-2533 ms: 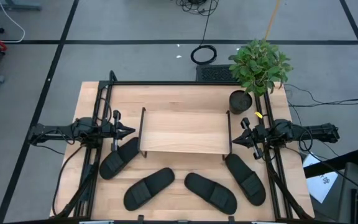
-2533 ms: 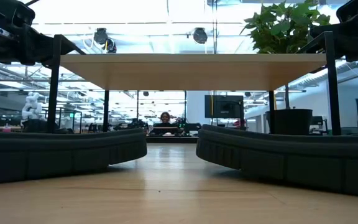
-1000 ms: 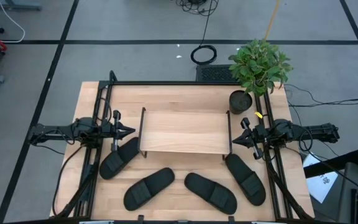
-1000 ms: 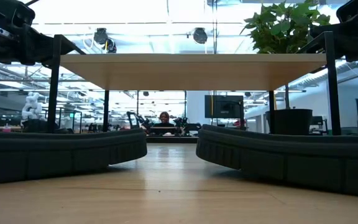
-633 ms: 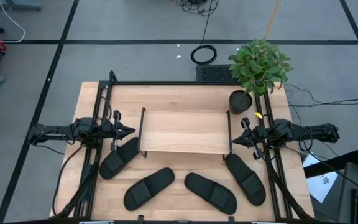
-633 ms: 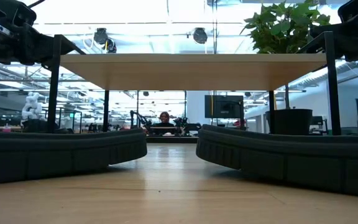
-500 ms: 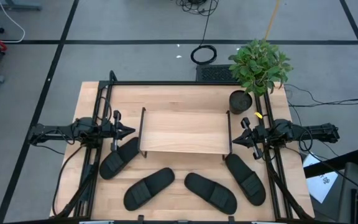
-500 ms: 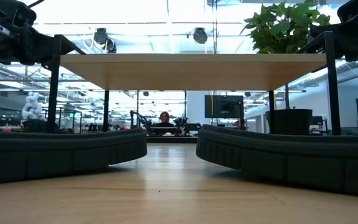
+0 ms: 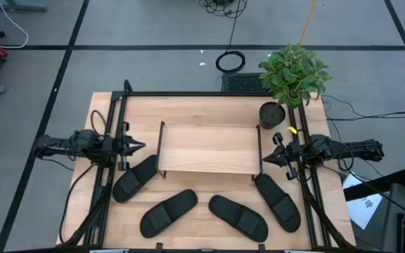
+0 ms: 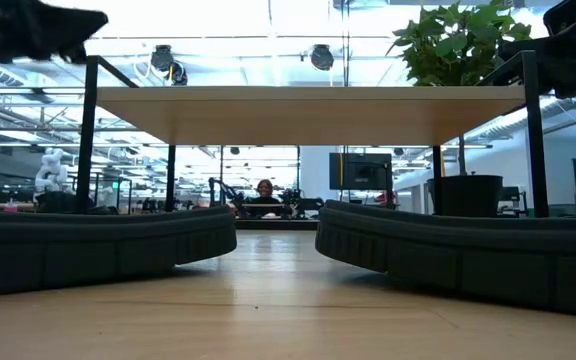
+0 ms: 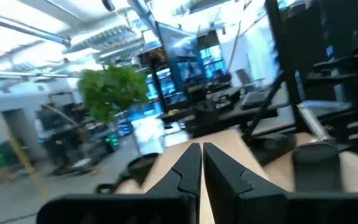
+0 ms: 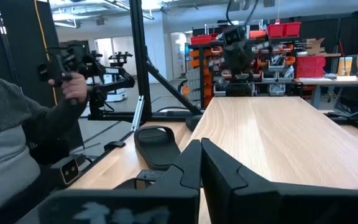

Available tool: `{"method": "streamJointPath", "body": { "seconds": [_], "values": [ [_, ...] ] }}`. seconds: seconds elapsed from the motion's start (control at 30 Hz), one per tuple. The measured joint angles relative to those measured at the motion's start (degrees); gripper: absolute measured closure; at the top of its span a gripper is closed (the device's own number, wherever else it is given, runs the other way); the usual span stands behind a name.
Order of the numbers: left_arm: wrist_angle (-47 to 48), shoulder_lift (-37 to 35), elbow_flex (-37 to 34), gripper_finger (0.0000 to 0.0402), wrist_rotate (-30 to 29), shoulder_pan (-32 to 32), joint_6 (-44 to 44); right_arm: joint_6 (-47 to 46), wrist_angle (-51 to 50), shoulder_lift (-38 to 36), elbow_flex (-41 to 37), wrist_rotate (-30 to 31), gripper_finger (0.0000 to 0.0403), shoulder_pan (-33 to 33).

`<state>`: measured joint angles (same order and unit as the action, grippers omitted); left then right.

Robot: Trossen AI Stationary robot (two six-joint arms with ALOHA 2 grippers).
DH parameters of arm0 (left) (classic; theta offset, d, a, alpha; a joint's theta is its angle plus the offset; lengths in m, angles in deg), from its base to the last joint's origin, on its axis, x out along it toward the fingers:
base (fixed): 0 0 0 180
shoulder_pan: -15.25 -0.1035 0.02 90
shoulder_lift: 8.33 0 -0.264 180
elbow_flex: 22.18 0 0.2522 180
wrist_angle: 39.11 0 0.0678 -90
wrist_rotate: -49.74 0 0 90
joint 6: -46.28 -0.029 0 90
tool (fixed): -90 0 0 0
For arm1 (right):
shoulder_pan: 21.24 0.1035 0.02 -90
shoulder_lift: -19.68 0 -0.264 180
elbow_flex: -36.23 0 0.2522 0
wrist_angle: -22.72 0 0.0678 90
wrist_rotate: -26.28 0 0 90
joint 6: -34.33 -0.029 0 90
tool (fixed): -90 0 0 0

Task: Pick and place slides into the shelf
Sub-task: Put the top left black slipper on the shelf

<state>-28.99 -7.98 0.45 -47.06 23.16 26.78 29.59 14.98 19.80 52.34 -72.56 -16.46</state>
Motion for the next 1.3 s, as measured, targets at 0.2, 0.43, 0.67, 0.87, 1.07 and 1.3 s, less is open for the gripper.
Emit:
{"method": "streamJointPath", "body": {
  "seconds": [0.2,0.43,0.67,0.87,1.07,1.3],
  "values": [
    [7.49,1.91,10.04,0.0378,-14.39,8.14,-5.83,-1.37,-0.24,0.02,0.02,0.00,0.0403,-0.02],
    [-6.25,7.68,9.44,0.0378,-4.59,10.59,-13.75,1.31,-0.35,0.50,0.02,0.04,0.0403,-0.01],
    [-6.71,19.50,9.53,0.0378,-30.72,15.24,-15.51,1.18,-0.15,0.49,0.01,0.04,0.0403,0.00],
    [-5.83,27.22,15.29,0.0378,-63.58,27.80,-18.99,0.91,-0.16,0.50,0.01,0.04,0.0403,0.00],
    [-2.09,32.22,26.32,0.0378,-82.06,38.10,-17.13,0.94,-0.22,0.50,0.02,0.04,0.0403,0.00],
    [2.85,31.82,38.18,0.0387,-82.04,41.04,-19.60,1.32,-0.24,0.48,0.02,0.04,0.0403,0.00]
  ]
}}
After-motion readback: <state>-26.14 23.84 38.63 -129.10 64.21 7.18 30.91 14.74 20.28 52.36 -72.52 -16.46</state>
